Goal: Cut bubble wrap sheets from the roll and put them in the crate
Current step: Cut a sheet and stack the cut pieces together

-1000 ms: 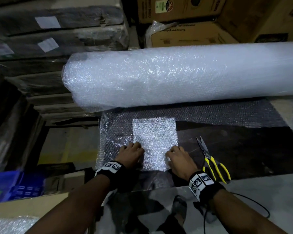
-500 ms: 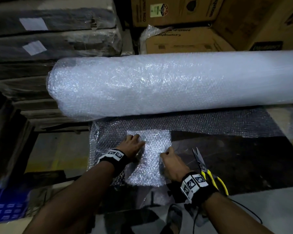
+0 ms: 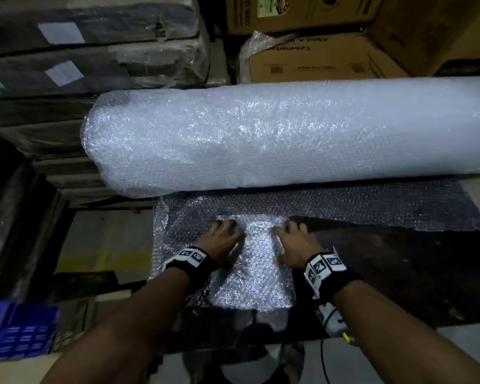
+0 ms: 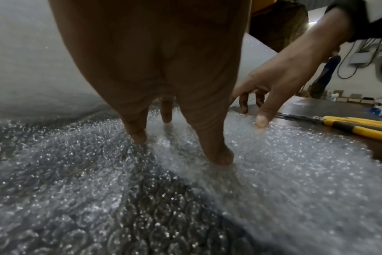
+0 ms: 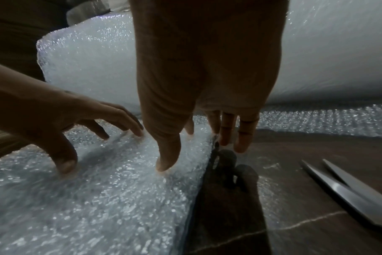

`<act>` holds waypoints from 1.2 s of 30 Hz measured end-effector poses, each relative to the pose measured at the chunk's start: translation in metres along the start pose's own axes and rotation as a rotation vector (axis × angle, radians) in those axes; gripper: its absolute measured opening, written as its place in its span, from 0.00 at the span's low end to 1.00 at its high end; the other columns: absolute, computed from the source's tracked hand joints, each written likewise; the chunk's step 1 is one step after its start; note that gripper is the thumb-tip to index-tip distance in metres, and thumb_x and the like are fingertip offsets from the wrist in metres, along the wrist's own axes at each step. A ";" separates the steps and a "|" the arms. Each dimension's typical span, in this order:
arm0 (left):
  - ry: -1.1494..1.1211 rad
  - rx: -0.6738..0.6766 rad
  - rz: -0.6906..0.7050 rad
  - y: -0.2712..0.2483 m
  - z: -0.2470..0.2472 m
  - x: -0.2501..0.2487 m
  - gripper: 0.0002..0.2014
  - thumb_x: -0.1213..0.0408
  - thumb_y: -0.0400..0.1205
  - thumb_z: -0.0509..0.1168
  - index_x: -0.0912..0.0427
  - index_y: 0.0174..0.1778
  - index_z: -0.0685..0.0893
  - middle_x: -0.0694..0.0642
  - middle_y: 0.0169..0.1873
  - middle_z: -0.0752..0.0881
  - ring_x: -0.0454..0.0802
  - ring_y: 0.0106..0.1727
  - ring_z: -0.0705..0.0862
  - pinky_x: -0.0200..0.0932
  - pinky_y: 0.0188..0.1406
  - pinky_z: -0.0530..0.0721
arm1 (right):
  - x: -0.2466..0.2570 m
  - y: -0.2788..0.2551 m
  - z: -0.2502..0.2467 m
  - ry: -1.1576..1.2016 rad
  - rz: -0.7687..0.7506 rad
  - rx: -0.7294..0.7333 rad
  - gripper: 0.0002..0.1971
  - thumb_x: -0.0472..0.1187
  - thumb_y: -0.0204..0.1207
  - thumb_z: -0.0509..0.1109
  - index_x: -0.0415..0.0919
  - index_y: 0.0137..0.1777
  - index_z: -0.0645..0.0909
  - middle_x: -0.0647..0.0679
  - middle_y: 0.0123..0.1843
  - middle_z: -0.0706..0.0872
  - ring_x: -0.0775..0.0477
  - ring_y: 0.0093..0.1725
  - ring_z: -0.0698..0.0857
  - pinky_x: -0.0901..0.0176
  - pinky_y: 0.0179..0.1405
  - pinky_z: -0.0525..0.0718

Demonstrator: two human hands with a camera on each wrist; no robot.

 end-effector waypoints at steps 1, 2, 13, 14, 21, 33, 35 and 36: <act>-0.006 0.002 0.000 -0.002 0.000 0.000 0.49 0.54 0.72 0.80 0.50 0.85 0.58 0.64 0.83 0.55 0.70 0.80 0.58 0.67 0.77 0.71 | 0.001 -0.001 0.000 0.001 -0.005 -0.008 0.40 0.52 0.75 0.76 0.52 0.84 0.59 0.38 0.80 0.62 0.32 0.76 0.64 0.34 0.72 0.72; -0.008 -0.008 -0.001 -0.005 -0.002 -0.001 0.50 0.53 0.72 0.80 0.51 0.86 0.57 0.64 0.84 0.55 0.71 0.80 0.58 0.69 0.76 0.71 | 0.002 -0.003 0.000 0.006 -0.008 -0.029 0.40 0.51 0.75 0.76 0.52 0.83 0.59 0.38 0.80 0.62 0.32 0.76 0.64 0.35 0.72 0.72; -0.016 -0.175 0.090 -0.059 0.037 -0.019 0.23 0.46 0.74 0.64 0.49 0.63 0.73 0.63 0.60 0.81 0.67 0.55 0.81 0.61 0.43 0.86 | 0.024 -0.045 0.039 0.084 -0.228 -0.088 0.29 0.35 0.75 0.76 0.46 0.74 0.73 0.44 0.71 0.66 0.39 0.70 0.70 0.46 0.71 0.77; -0.027 -0.172 0.094 -0.058 0.036 -0.018 0.25 0.48 0.73 0.70 0.48 0.63 0.71 0.62 0.60 0.81 0.66 0.55 0.81 0.61 0.43 0.87 | 0.025 -0.045 0.039 0.085 -0.215 -0.096 0.28 0.35 0.75 0.76 0.46 0.74 0.73 0.44 0.71 0.66 0.39 0.70 0.69 0.45 0.71 0.77; 0.021 -0.070 0.064 -0.069 0.039 -0.017 0.27 0.55 0.86 0.61 0.46 0.82 0.65 0.57 0.81 0.62 0.63 0.79 0.62 0.62 0.71 0.70 | 0.025 -0.058 0.049 -0.015 -0.186 -0.155 0.25 0.39 0.77 0.70 0.43 0.74 0.73 0.41 0.73 0.67 0.35 0.72 0.69 0.41 0.70 0.77; 0.084 -0.184 0.093 -0.098 0.011 -0.054 0.34 0.43 0.82 0.67 0.51 0.82 0.67 0.59 0.82 0.62 0.63 0.81 0.61 0.63 0.73 0.69 | -0.064 -0.139 0.056 0.138 0.253 -0.345 0.08 0.41 0.79 0.68 0.40 0.51 0.87 0.37 0.53 0.88 0.32 0.56 0.87 0.47 0.53 0.84; 0.063 -0.175 0.083 -0.097 0.012 -0.068 0.33 0.42 0.83 0.65 0.51 0.82 0.67 0.58 0.82 0.62 0.62 0.81 0.60 0.63 0.72 0.70 | -0.081 -0.153 0.068 0.130 0.335 -0.341 0.10 0.44 0.79 0.68 0.39 0.53 0.86 0.36 0.54 0.86 0.31 0.56 0.86 0.45 0.54 0.84; 0.056 -0.173 0.078 -0.097 0.013 -0.076 0.32 0.42 0.83 0.64 0.50 0.81 0.67 0.58 0.82 0.62 0.62 0.81 0.60 0.63 0.72 0.70 | -0.087 -0.159 0.074 0.131 0.364 -0.324 0.13 0.47 0.79 0.69 0.38 0.54 0.85 0.35 0.55 0.85 0.30 0.57 0.85 0.45 0.55 0.84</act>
Point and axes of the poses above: each hand's wrist, its own y-axis towards the middle knuckle, its own z-axis out of the palm, x = y × z, the point moved 4 cm from there along y, towards the middle knuckle
